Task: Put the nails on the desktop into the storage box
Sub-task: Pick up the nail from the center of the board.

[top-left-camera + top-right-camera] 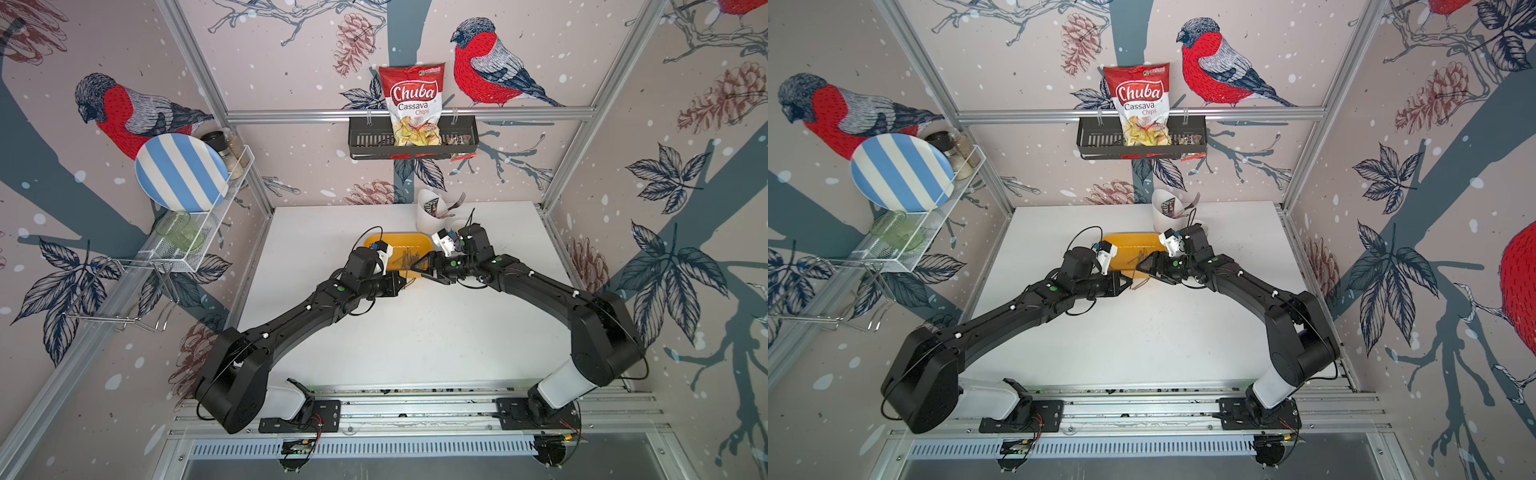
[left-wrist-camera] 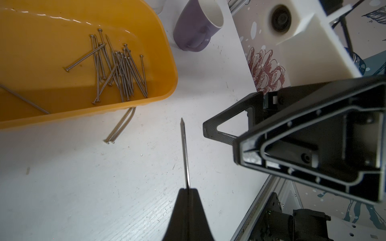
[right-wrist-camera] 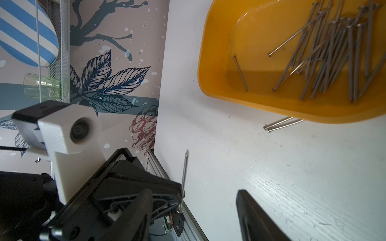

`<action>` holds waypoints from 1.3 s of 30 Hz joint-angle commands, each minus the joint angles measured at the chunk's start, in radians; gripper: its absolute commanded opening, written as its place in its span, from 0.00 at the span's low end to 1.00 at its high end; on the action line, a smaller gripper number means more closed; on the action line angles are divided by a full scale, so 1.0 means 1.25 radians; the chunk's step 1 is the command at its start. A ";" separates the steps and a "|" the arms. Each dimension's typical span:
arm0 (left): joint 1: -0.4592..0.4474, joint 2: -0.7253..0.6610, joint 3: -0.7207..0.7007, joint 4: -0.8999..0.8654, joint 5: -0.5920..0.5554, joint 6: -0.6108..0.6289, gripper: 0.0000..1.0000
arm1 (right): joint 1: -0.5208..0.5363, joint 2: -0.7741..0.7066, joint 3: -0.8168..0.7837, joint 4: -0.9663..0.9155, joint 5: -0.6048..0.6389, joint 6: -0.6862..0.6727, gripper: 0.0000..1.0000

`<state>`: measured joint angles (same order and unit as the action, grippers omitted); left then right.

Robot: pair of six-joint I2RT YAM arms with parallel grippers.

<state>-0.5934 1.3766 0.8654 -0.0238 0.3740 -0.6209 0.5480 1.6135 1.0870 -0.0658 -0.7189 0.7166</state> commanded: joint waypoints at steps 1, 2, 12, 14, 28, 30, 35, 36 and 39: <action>0.002 -0.008 -0.004 0.047 0.017 -0.004 0.00 | 0.008 0.011 0.010 0.032 -0.015 0.021 0.60; 0.002 -0.008 -0.005 0.048 0.020 -0.005 0.00 | 0.010 0.013 0.010 0.036 -0.016 0.024 0.57; 0.003 -0.037 -0.034 0.064 0.033 -0.017 0.00 | 0.028 0.044 0.028 0.069 -0.014 0.053 0.47; 0.002 -0.041 -0.041 0.066 0.033 -0.019 0.00 | 0.030 0.049 0.031 0.076 -0.012 0.059 0.45; 0.002 -0.044 -0.037 0.056 0.028 -0.012 0.00 | 0.062 0.078 0.056 0.077 -0.019 0.066 0.22; 0.002 -0.040 -0.035 0.053 0.027 -0.012 0.00 | 0.062 0.078 0.056 0.076 -0.019 0.065 0.15; 0.002 -0.028 -0.027 0.050 0.022 -0.015 0.00 | 0.062 0.078 0.058 0.070 -0.019 0.062 0.00; 0.002 -0.025 -0.025 0.048 0.022 -0.015 0.06 | 0.061 0.078 0.059 0.067 -0.018 0.061 0.00; 0.002 -0.020 -0.014 0.040 0.020 -0.006 0.16 | 0.059 0.079 0.065 0.055 -0.012 0.055 0.00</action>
<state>-0.5926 1.3460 0.8326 0.0128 0.3985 -0.6460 0.6228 1.7123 1.1545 0.0032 -0.7143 0.7902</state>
